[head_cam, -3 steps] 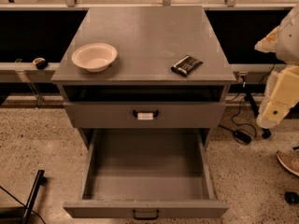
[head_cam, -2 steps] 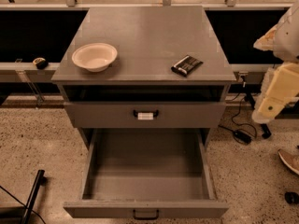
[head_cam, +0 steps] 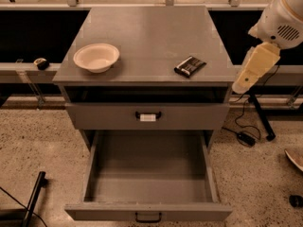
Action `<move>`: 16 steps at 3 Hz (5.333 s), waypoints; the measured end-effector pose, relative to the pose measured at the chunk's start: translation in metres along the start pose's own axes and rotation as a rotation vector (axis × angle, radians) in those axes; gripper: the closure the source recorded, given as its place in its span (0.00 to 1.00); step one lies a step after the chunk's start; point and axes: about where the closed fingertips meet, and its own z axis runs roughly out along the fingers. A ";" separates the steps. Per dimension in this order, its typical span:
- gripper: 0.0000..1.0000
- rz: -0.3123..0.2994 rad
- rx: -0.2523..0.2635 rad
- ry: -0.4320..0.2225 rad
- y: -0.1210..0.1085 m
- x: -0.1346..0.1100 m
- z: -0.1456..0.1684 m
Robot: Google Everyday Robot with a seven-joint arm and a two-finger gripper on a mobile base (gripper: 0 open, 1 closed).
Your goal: Place rxbar chocolate into middle drawer
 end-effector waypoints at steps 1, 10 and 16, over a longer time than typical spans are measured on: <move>0.00 0.073 0.018 -0.100 -0.041 -0.014 0.028; 0.96 0.158 -0.096 -0.438 -0.073 -0.106 0.177; 1.00 0.038 -0.090 -0.619 0.113 -0.009 0.208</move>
Offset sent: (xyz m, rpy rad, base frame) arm 0.1477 -0.0001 -0.0370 0.4759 -0.1199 -0.1748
